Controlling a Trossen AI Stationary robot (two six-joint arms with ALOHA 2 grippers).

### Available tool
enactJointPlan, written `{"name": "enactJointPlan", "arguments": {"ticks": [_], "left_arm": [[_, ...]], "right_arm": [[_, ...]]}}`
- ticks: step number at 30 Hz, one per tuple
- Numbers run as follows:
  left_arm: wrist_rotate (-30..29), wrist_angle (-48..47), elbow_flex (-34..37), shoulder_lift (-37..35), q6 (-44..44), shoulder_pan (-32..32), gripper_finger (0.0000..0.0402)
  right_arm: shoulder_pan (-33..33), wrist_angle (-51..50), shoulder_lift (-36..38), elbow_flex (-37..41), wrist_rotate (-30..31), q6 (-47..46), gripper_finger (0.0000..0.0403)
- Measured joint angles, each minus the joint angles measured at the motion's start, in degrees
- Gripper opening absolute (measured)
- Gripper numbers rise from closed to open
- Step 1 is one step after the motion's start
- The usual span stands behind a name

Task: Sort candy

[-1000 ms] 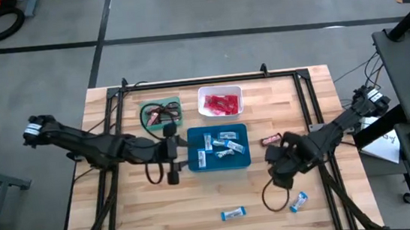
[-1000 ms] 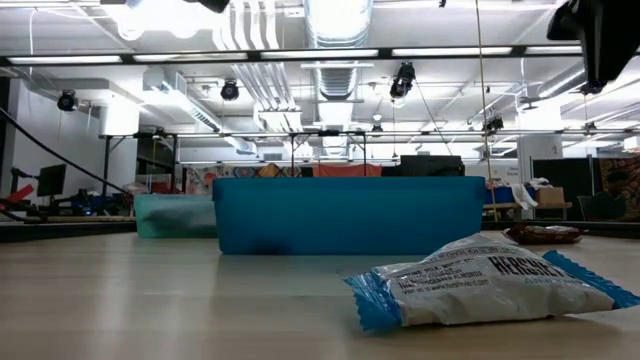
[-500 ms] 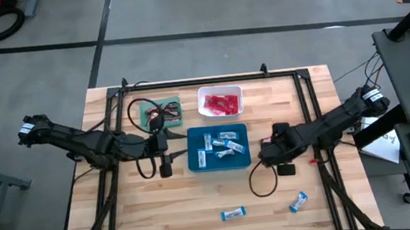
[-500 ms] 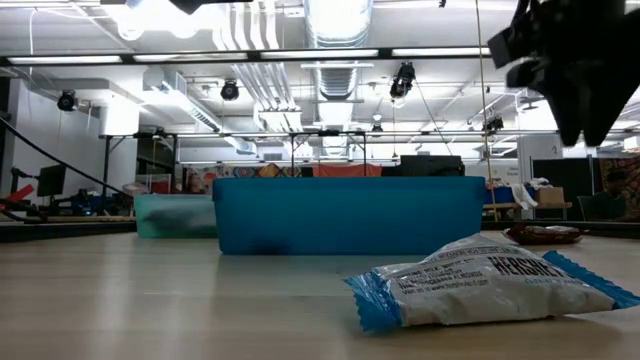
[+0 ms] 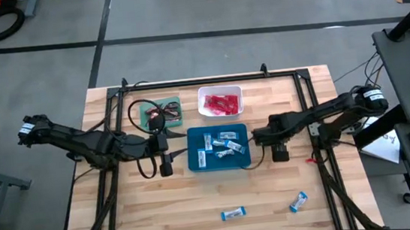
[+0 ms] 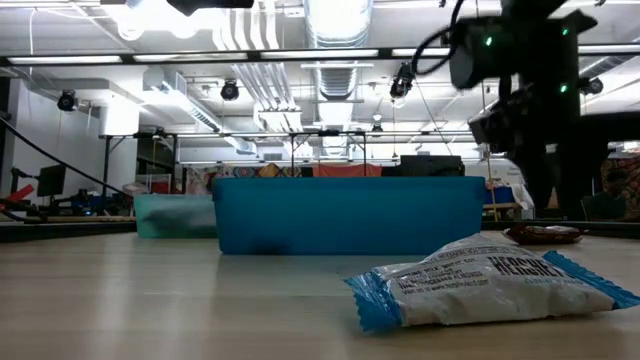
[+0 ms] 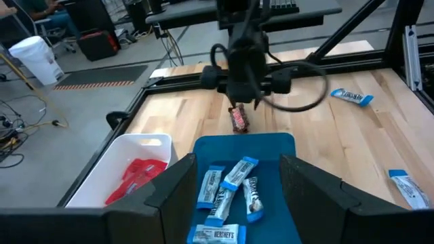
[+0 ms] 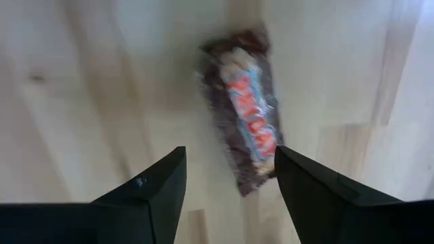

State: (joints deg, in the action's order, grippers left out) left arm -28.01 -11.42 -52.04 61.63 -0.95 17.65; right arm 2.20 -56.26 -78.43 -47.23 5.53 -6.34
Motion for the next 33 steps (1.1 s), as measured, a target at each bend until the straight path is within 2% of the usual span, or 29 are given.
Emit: {"name": "enactJointPlan", "arguments": {"ticks": [11, 18, 27, 30, 33], "left_arm": [[-0.09, 1.83, 2.57, 0.00, -0.20, -0.11, 0.0191], [-0.11, 1.97, 3.68, 0.00, -0.09, -0.11, 0.0191], [-0.11, 1.97, 3.77, 0.00, -0.04, -0.11, 0.0191], [-0.11, 2.08, 3.77, 0.15, -0.02, -0.13, 0.0191], [-0.09, 2.19, 3.77, 0.90, -0.02, -0.11, 0.0191]], "right_arm": [[-9.86, 3.05, -0.37, 2.67, -2.59, 3.01, 0.0217], [-11.26, 5.29, -0.70, 2.67, -7.12, 4.22, 0.0217], [-11.25, 11.05, -4.89, 4.25, -7.10, 5.58, 0.0215], [-11.24, 11.51, -5.71, 4.18, -7.29, 5.69, 0.0197], [-11.24, 11.57, -5.83, 4.18, -7.50, 5.67, 0.0161]]}}
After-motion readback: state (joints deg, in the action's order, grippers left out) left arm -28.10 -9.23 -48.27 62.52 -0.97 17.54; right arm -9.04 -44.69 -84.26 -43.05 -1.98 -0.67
